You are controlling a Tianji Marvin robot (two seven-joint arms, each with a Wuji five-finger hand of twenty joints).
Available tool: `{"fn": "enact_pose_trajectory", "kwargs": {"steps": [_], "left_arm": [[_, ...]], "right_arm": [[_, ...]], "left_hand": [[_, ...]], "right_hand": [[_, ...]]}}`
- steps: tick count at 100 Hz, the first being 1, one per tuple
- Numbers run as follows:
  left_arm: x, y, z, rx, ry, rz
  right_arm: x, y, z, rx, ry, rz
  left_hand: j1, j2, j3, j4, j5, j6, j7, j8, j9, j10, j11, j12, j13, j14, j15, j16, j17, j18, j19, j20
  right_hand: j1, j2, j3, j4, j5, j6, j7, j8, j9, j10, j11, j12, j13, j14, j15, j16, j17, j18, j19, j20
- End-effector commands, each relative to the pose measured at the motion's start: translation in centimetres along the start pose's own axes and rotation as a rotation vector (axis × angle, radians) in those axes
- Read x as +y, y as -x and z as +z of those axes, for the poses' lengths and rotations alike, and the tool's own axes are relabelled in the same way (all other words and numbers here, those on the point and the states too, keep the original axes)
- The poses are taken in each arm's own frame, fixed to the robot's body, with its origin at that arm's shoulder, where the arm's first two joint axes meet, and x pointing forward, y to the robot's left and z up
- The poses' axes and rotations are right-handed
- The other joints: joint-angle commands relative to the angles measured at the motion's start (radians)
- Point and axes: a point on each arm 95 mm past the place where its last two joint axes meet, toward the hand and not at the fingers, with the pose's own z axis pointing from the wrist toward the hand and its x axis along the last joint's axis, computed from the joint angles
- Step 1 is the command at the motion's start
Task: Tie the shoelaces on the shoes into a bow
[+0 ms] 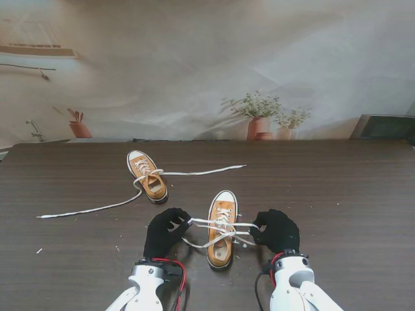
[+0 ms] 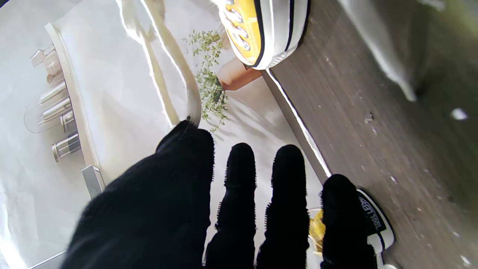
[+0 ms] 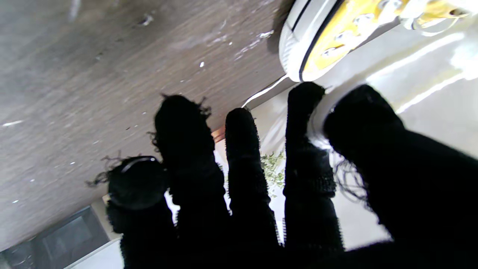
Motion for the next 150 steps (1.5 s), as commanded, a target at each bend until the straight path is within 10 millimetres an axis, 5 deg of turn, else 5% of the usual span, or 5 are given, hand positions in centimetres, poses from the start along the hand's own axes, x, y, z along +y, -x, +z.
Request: {"fn": "enact_pose_trajectory", "kwargs": {"steps": [1,77,96,108,150], "left_arm": [[-0.1,0.3,-0.2,-0.011,0.013,0.006],[-1.7,2.1,-1.2,-0.044,-0.015,0.016],[-1.5,1.5,-1.2,-0.021,0.077,-0.019],[-1.0,0.9,-0.8,0.011,0.110,-0.014],[2.1,-0.1,1.3,0.003,0.222,-0.002]], "right_arm": [[-0.3,0.5,-0.4,-0.016,-0.005,-0.007],[-0.2,2.1,-0.8,-0.090,0.084,-0.075],[-0.2,1.5,-0.6,-0.060,0.065,-0.052],[-0.3,1.2,-0.6,-0.053,0.053,-0.048],[-0.3,0.9,-0.6,-0.040,0.047,-0.029]], "left_hand": [[0.039,0.006,-0.022,0.025,0.022,-0.043,0.015,-0.007,-0.005,-0.037,-0.014,0.022,-0.004,-0.011,0.016,0.003,-0.001,-0.017,0.012,0.015],[0.041,0.003,-0.015,0.030,0.022,-0.041,0.017,-0.003,-0.013,-0.025,-0.023,0.022,-0.017,-0.006,0.006,0.001,-0.016,-0.017,0.004,0.013],[0.034,0.020,-0.157,0.023,-0.070,-0.088,-0.237,-0.118,-0.165,-0.033,0.001,-0.229,-0.086,-0.011,-0.055,0.007,-0.092,-0.050,-0.023,0.008],[-0.176,-0.021,0.113,0.014,-0.135,-0.120,-0.453,-0.123,-0.196,-0.033,-0.008,-0.245,-0.100,-0.023,-0.070,0.013,-0.097,-0.061,-0.029,0.007],[-0.176,-0.057,0.178,0.011,-0.148,-0.139,-0.554,-0.167,-0.184,-0.034,-0.015,-0.248,-0.093,-0.014,-0.075,0.015,-0.094,-0.058,-0.030,0.010]], "right_hand": [[0.027,-0.023,0.059,0.030,0.029,0.015,0.027,0.013,0.015,0.002,0.009,-0.014,0.030,0.000,0.014,0.003,0.008,0.007,0.018,0.001],[0.053,-0.073,0.129,0.033,0.062,0.119,0.061,0.057,0.076,0.002,0.020,-0.032,0.072,0.001,0.016,-0.014,0.047,0.015,0.031,-0.036],[0.046,-0.058,0.124,0.036,0.057,0.105,0.057,0.062,0.074,0.007,0.020,-0.032,0.072,0.000,0.016,-0.017,0.048,0.015,0.032,-0.041],[0.045,-0.054,0.120,0.038,0.056,0.103,0.055,0.065,0.075,0.011,0.020,-0.031,0.072,0.000,0.017,-0.018,0.048,0.015,0.033,-0.043],[0.047,-0.054,0.116,0.042,0.057,0.103,0.052,0.068,0.077,0.014,0.017,-0.028,0.073,0.000,0.019,-0.021,0.049,0.016,0.035,-0.049]]}}
